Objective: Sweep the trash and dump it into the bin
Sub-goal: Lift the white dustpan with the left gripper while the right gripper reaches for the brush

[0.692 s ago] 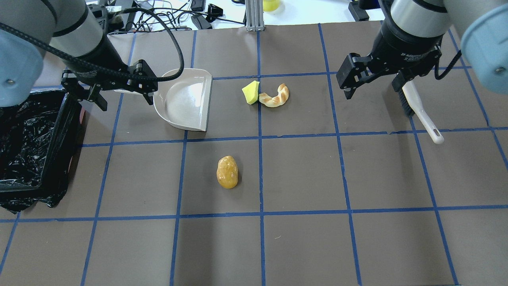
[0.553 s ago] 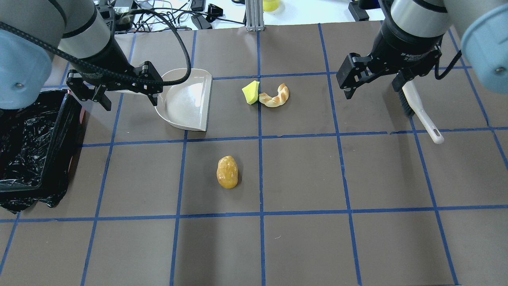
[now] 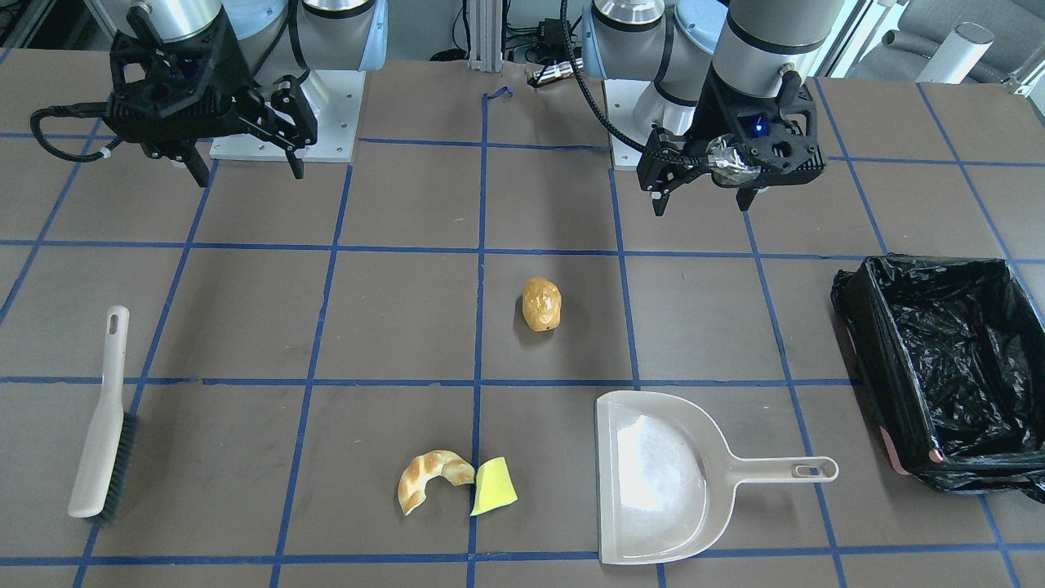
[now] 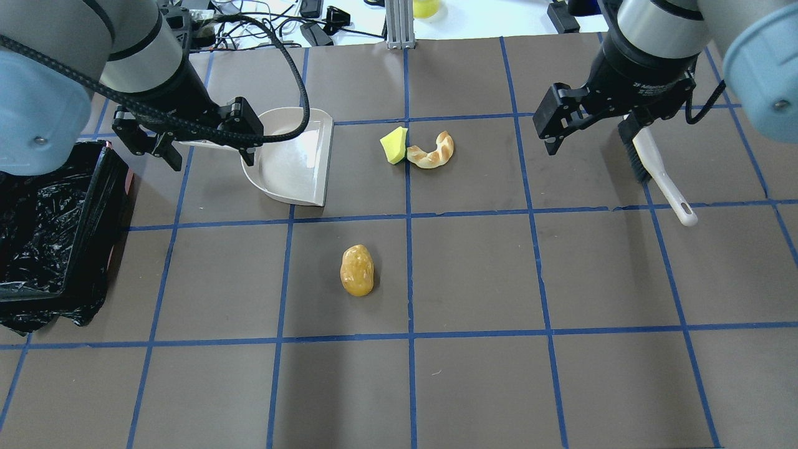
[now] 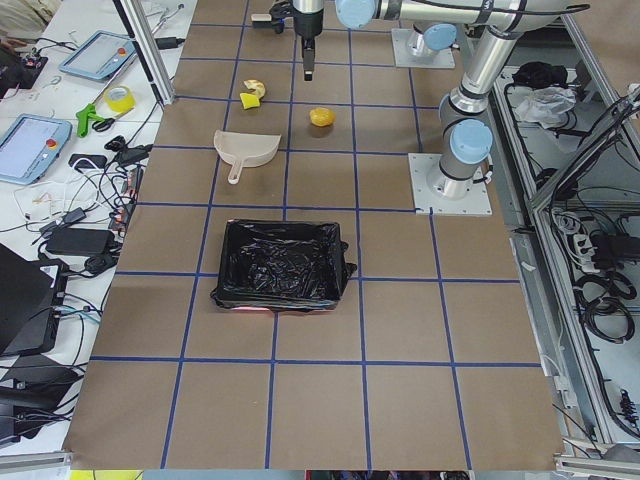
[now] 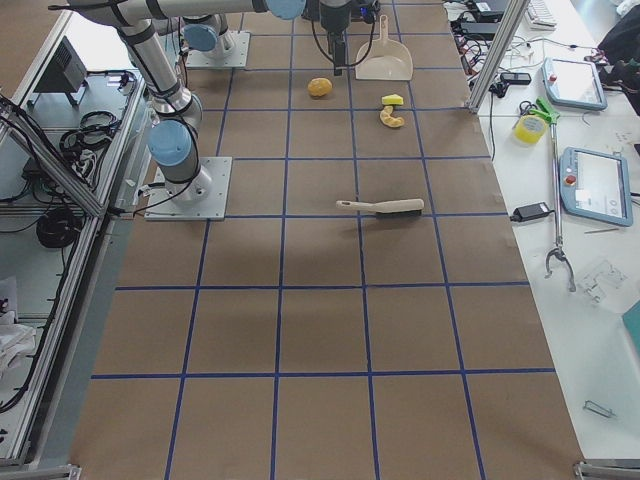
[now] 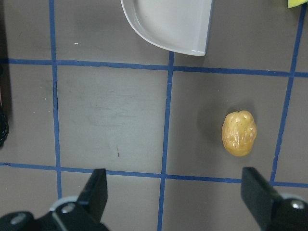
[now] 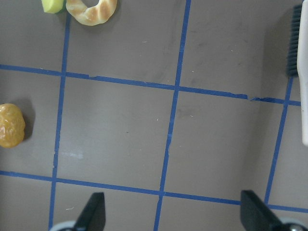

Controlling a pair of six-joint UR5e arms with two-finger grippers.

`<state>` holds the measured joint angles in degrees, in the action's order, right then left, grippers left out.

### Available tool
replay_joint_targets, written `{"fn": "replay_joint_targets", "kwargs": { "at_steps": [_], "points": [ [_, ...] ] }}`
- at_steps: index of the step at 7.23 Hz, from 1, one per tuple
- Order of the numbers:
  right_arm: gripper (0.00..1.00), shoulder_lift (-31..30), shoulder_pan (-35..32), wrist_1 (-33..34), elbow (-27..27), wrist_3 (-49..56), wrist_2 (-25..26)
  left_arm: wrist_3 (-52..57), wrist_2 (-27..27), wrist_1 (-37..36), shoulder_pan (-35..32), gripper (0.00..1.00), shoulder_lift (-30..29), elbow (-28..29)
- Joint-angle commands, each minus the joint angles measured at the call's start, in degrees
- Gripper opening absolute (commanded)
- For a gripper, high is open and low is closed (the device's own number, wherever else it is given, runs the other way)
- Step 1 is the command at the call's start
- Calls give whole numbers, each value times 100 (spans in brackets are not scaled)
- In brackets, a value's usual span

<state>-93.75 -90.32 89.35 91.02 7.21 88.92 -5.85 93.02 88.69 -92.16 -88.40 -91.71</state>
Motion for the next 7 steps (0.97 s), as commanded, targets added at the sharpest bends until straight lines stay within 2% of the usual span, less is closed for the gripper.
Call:
{"fn": "replay_joint_targets", "kwargs": {
  "at_steps": [1, 2, 3, 5, 7],
  "points": [
    [100, 294, 678, -5, 247, 1030, -6, 22, 6, 8, 23, 100, 33, 12],
    [100, 514, 1039, 73, 467, 1411, 11, 31, 23, -10, 31, 100, 68, 56],
    [100, 864, 1425, 152, 443, 1475, 63, 101, 76, -402, 171, 100, -19, 30],
    [100, 1550, 1639, 1133, 486, 2358, 423, -283, -3, -536, 321, 100, -212, 4],
    [100, 2061, 1964, 1723, 478, 2408, 415, -2234, 67, -1290, 330, 100, -510, -14]
  ]
}}
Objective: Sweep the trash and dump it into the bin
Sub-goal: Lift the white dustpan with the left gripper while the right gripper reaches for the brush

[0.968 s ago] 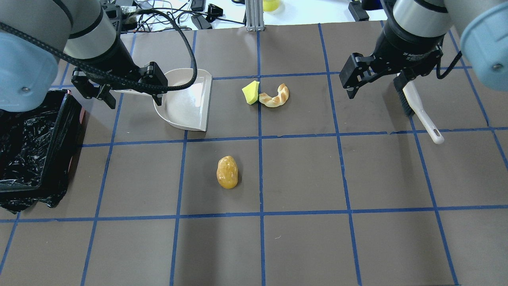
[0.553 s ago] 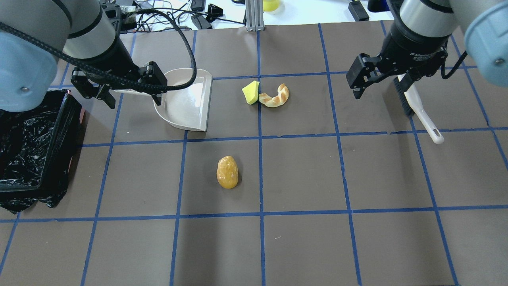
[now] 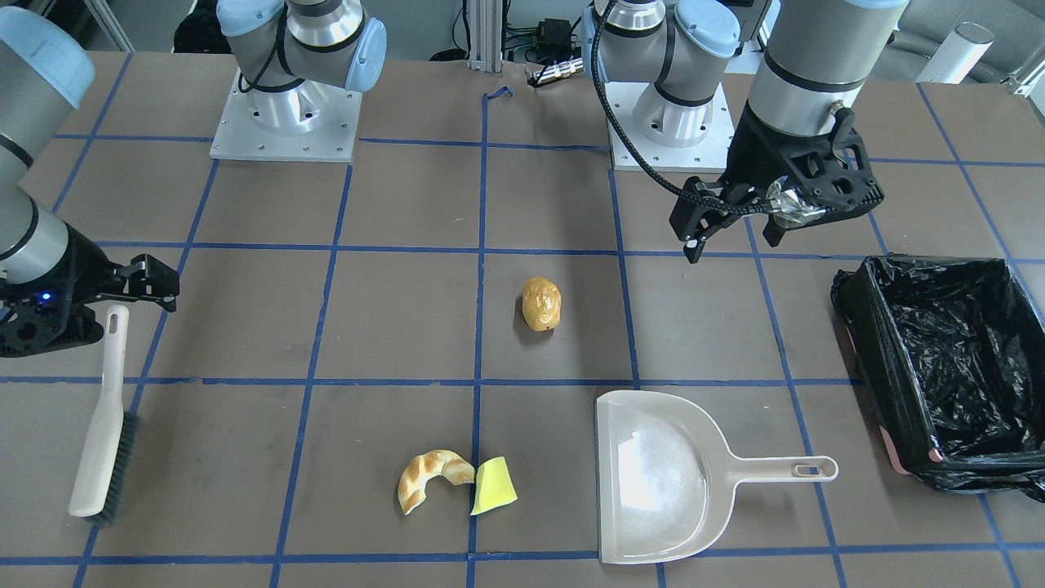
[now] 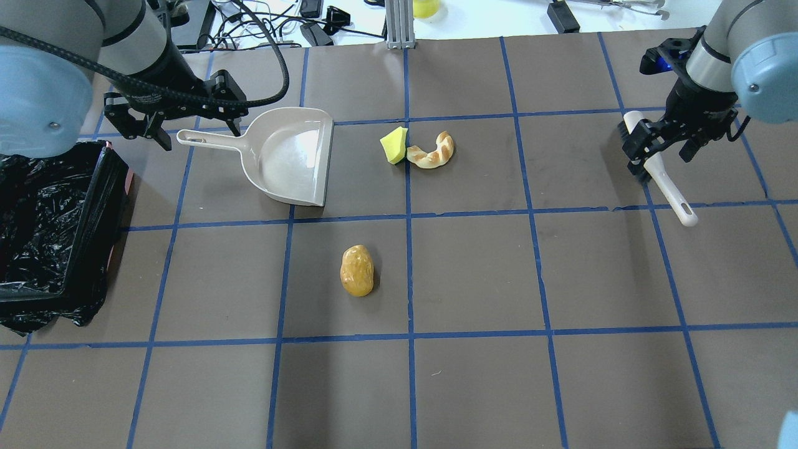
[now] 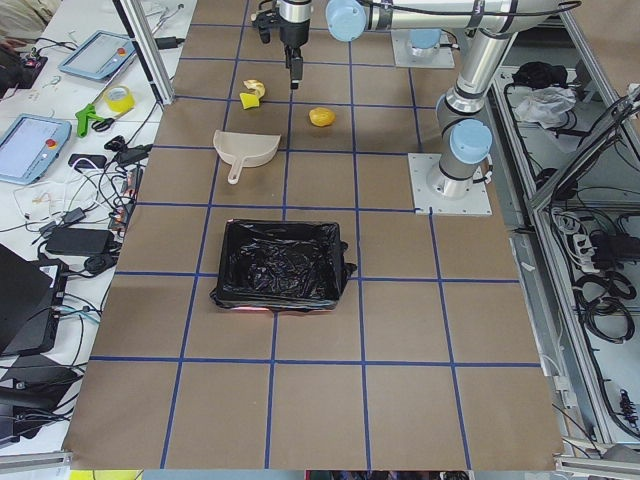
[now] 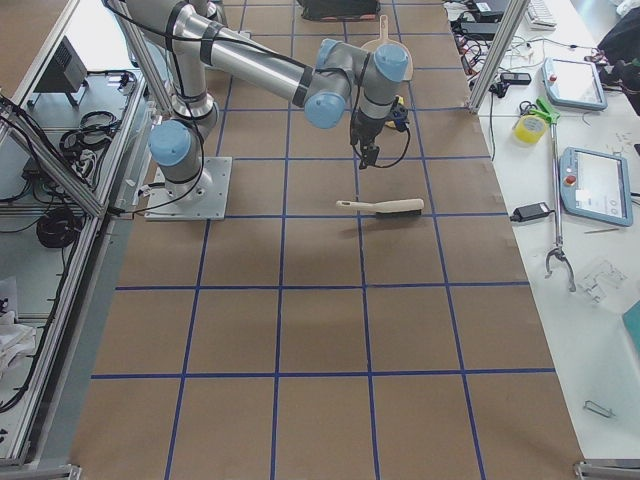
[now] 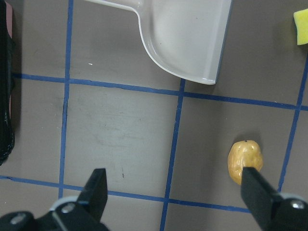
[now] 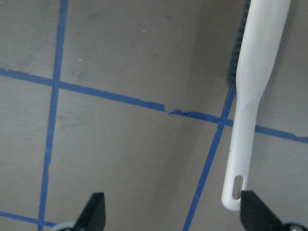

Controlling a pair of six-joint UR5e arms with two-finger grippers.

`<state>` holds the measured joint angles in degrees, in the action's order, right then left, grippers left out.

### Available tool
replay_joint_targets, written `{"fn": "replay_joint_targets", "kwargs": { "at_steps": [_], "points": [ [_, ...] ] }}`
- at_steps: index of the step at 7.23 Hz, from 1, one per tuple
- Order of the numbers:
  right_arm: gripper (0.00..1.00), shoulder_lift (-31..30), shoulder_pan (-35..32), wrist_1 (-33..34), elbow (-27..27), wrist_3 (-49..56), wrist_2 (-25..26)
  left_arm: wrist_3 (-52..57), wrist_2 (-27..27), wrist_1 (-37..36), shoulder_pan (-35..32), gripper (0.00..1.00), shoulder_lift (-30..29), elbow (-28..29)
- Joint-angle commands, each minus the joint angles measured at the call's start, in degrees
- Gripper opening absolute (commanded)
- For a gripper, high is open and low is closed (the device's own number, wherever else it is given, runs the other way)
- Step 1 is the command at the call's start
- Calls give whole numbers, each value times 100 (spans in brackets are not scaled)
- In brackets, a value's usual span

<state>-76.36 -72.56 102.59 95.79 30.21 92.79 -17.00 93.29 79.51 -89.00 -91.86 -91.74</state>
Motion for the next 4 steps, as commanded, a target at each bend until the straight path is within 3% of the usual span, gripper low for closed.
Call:
{"fn": "replay_joint_targets", "kwargs": {
  "at_steps": [1, 4],
  "points": [
    [100, 472, 242, 454, 10, 134, 38, -1383, 40, -384, 23, 100, -244, -80],
    [100, 666, 504, 779, 237, 143, 257, -2202, 224, -1296, 461, 100, -525, -361]
  ]
}}
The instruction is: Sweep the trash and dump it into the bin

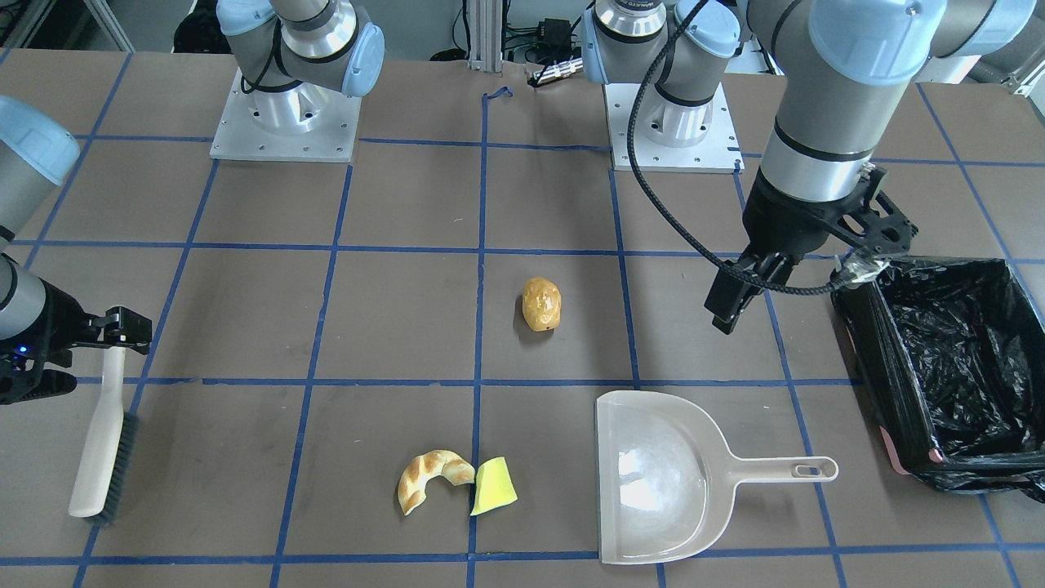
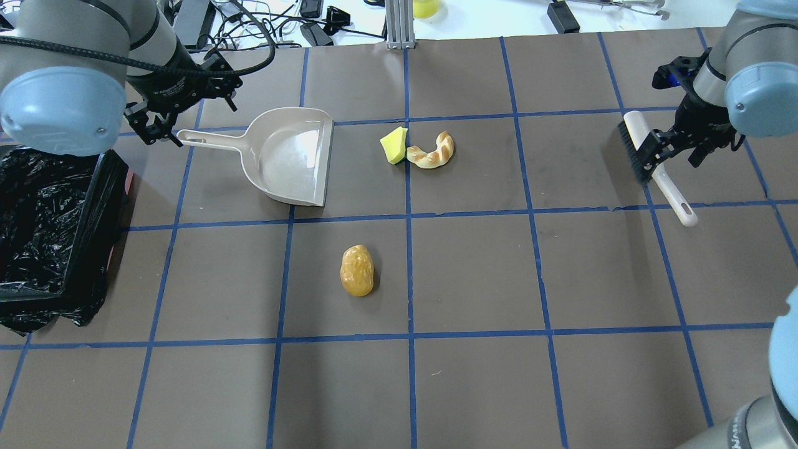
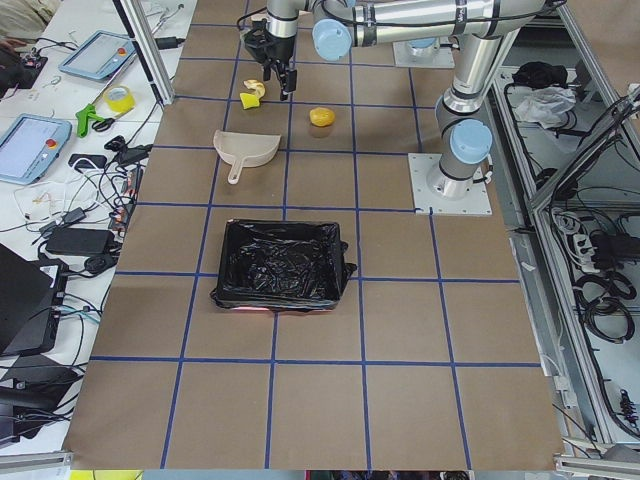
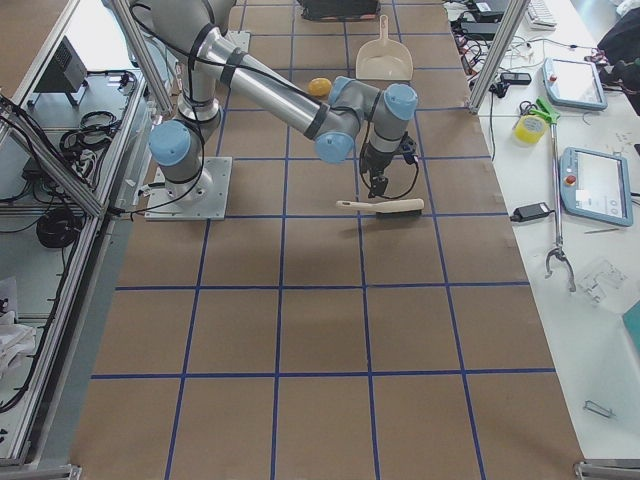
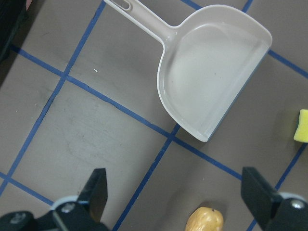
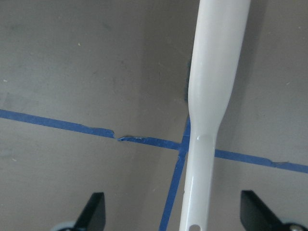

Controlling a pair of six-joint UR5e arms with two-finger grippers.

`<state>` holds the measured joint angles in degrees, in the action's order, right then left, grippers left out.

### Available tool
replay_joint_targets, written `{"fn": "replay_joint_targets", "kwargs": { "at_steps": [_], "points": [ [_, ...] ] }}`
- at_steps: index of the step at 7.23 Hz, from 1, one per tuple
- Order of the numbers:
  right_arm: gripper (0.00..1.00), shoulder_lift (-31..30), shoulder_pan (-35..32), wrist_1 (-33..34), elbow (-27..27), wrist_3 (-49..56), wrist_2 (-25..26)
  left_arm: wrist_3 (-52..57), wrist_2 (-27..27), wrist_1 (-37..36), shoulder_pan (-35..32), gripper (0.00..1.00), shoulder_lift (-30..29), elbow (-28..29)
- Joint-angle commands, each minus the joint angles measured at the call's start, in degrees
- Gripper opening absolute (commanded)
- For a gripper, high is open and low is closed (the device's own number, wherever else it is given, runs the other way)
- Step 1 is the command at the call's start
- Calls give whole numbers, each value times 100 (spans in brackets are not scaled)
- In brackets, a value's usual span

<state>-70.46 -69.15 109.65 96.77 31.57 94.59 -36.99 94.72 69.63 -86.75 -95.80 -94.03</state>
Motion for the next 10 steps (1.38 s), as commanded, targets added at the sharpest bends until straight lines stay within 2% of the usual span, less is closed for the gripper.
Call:
{"fn": "replay_joint_targets", "kwargs": {
  "at_steps": [1, 2, 4, 5, 6, 7, 8, 9, 10],
  "points": [
    [100, 85, 313, 274, 392, 7, 155, -247, 81, -857, 289, 100, -358, -142],
    [100, 85, 324, 407, 604, 16, 313, -578, 90, -967, 316, 100, -560, -64],
    [96, 77, 332, 592, 773, 16, 297, -1082, 125, -1711, 316, 100, -930, -71],
    [87, 85, 324, 601, 773, 8, 271, -1143, 108, -1889, 316, 100, -1097, -19],
    [61, 85, 324, 619, 764, 16, 279, -1179, 134, -1909, 316, 100, -1220, 16],
    [44, 77, 324, 584, 729, 8, 262, -1579, 143, -1909, 325, 100, -1378, 86],
    [34, 77, 324, 575, 720, 7, 262, -2114, 143, -1909, 325, 98, -1580, 261],
    [26, 77, 324, 575, 711, 16, 253, -2137, 282, -1857, 316, 97, -1747, 402],
    [19, 68, 324, 566, 711, 16, 253, -2181, 710, -1847, 325, 97, -1914, 420]
  ]
}}
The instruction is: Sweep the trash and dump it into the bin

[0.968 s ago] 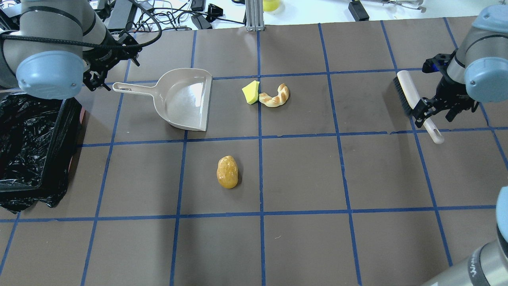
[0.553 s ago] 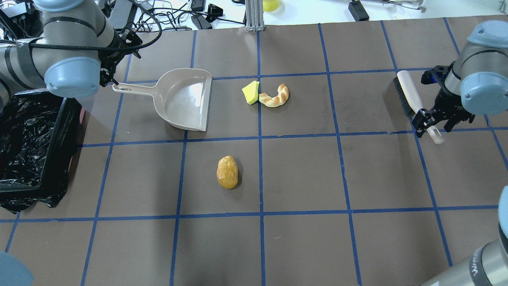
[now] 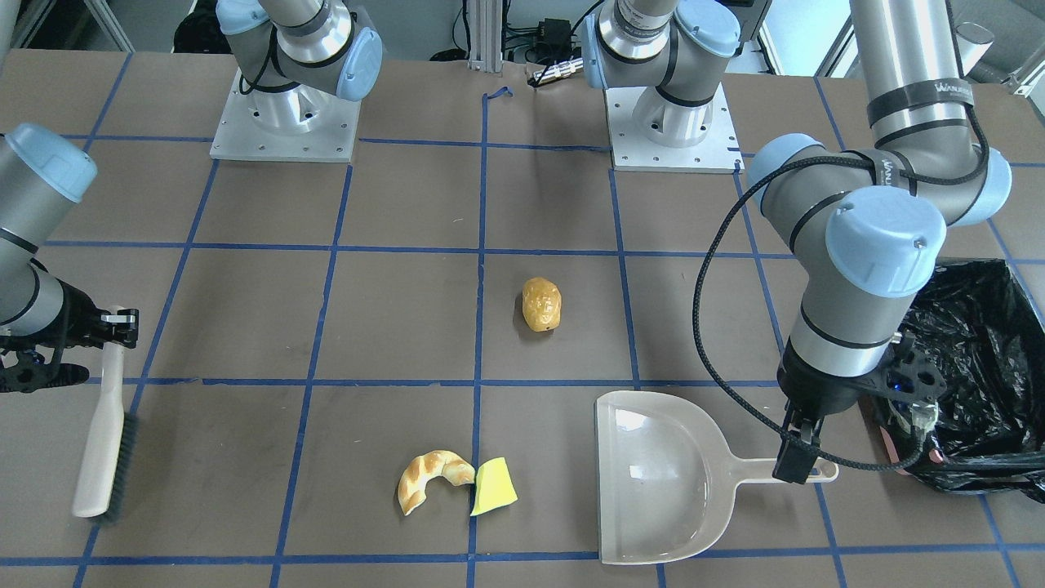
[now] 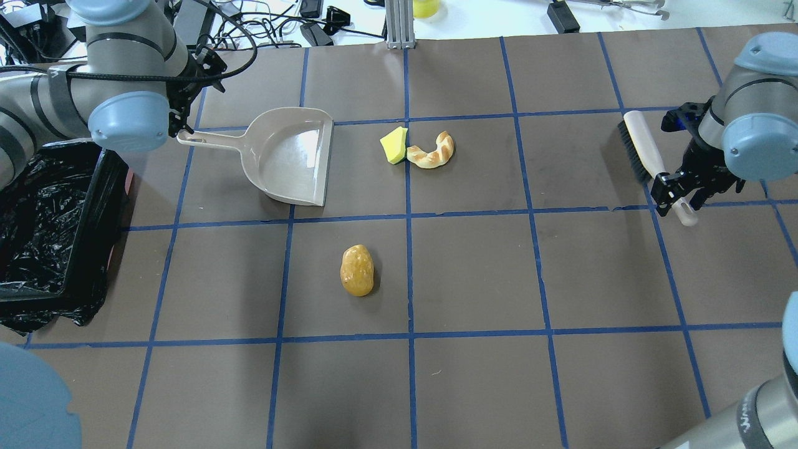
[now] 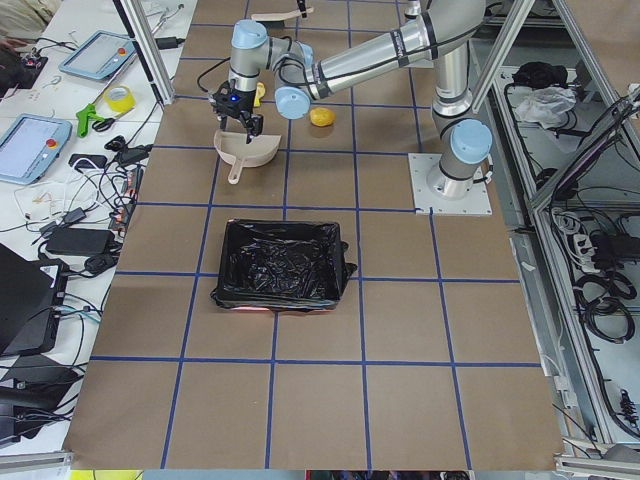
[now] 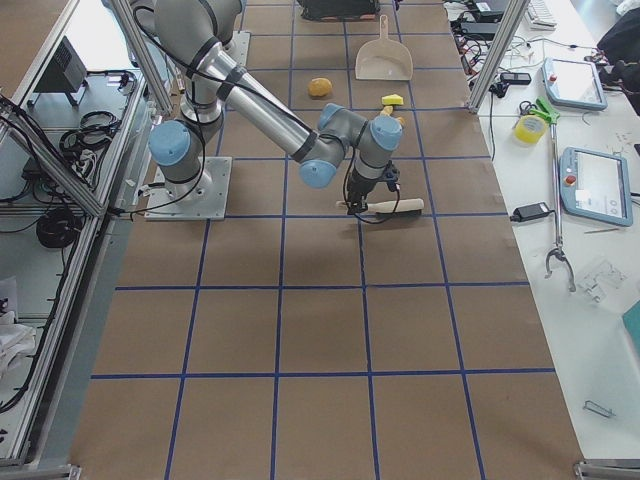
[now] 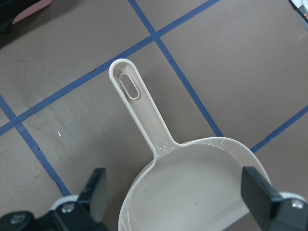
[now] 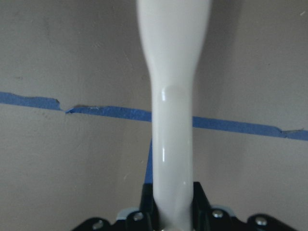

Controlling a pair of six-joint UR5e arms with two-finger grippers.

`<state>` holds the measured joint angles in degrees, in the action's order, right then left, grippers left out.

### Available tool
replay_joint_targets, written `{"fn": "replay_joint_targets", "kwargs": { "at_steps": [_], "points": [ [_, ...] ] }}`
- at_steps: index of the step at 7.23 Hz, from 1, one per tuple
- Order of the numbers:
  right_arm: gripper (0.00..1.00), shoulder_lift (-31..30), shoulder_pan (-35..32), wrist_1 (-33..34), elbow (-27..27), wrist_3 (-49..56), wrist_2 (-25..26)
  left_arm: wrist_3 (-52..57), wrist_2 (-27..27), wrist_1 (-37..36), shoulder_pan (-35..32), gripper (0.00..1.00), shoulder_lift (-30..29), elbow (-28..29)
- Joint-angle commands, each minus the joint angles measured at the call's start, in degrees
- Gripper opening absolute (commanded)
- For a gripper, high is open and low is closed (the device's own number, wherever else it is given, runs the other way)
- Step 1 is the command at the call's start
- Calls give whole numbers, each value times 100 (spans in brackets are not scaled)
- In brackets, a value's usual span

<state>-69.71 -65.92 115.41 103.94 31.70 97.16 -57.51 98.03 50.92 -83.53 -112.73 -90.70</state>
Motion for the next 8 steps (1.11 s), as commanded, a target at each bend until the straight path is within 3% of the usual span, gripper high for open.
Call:
{"fn": "replay_joint_targets", "kwargs": {
  "at_steps": [1, 4, 8],
  "points": [
    [16, -24, 0, -10, -15, 3, -31, -76, 427, 32, 4, 97, -380, 166],
    [15, -244, -174, -280, -199, -93, -162, -76, 427, 557, 143, 97, -697, 499],
    [15, -543, -1395, -1018, -234, -1908, -92, -459, 375, 682, 215, 97, -943, 509]
  ]
}}
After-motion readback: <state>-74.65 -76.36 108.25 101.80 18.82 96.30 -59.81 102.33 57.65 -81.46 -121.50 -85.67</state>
